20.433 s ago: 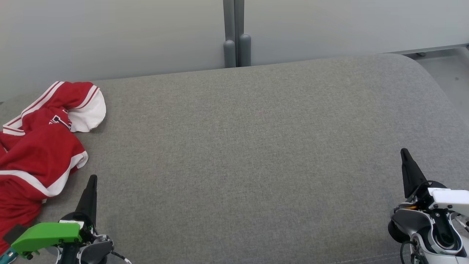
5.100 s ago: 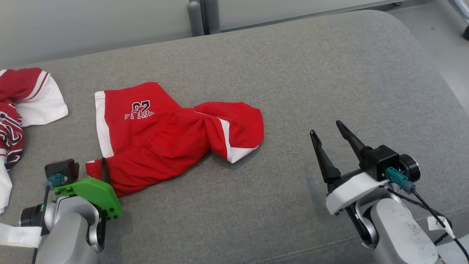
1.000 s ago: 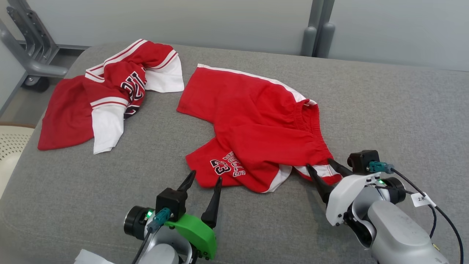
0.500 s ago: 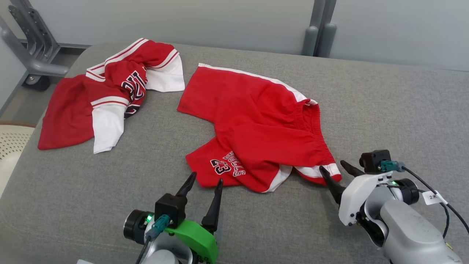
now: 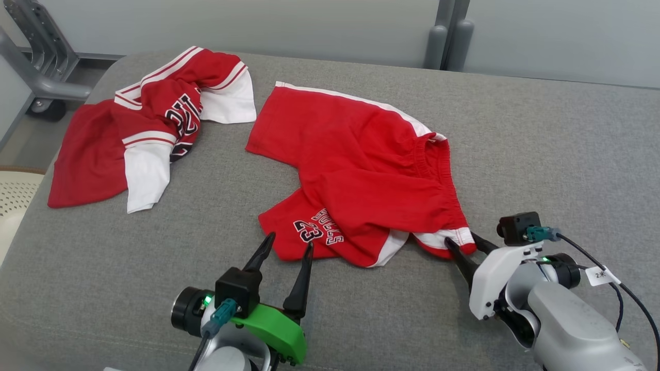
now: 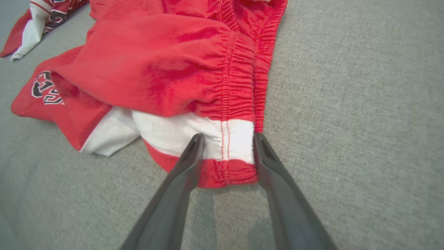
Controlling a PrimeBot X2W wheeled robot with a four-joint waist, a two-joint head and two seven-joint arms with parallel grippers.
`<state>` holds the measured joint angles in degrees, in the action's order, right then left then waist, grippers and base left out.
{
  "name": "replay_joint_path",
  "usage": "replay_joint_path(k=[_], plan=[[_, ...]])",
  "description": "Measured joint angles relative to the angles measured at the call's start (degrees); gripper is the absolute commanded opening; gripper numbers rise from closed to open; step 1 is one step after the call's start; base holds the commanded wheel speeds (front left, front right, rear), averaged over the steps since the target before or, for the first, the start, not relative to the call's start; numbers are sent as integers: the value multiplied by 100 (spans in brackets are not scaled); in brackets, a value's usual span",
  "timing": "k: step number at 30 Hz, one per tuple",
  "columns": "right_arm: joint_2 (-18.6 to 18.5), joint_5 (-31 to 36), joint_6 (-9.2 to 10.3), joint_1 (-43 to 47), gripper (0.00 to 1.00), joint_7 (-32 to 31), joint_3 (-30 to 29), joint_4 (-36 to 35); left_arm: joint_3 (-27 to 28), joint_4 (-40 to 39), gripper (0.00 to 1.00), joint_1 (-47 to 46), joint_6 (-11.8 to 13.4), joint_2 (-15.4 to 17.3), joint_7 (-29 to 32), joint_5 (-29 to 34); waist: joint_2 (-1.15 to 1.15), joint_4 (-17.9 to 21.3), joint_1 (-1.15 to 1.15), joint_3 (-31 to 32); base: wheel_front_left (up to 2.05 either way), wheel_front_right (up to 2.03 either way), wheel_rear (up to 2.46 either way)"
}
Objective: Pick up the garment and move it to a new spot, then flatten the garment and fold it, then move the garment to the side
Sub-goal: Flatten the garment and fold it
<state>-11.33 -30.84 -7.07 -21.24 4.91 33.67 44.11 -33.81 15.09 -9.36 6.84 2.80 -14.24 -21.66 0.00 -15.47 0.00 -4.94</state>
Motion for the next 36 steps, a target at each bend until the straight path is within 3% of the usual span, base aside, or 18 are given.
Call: replay_joint_path(k=[3,4,5,6,16,29,36], plan=[[-5,-20,0,-86,32,1,160,-57,38,-34,100,3,0,0,-1,44,0,9,0,-4,0,0,0],[-19,-25,0,-105,23,5,220,-94,51,-42,100,4,0,1,-1,57,0,14,0,-3,0,0,0],[-26,-29,0,-123,7,11,260,-123,67,-48,100,5,0,4,-1,74,0,20,0,-3,0,0,0],[-38,-36,0,-149,0,22,300,-148,87,-55,100,8,0,8,-1,75,0,28,0,-1,0,0,0],[-209,-101,0,-552,0,388,449,-506,409,-115,100,137,1,25,-1,76,0,176,0,63,0,0,0],[-924,-290,0,-1040,0,565,252,-738,520,82,100,471,2,165,-1,75,0,568,0,244,0,0,0],[-1029,-452,0,-1087,0,491,716,-1225,433,114,100,510,-1,146,-1,75,0,712,0,340,0,0,0]])
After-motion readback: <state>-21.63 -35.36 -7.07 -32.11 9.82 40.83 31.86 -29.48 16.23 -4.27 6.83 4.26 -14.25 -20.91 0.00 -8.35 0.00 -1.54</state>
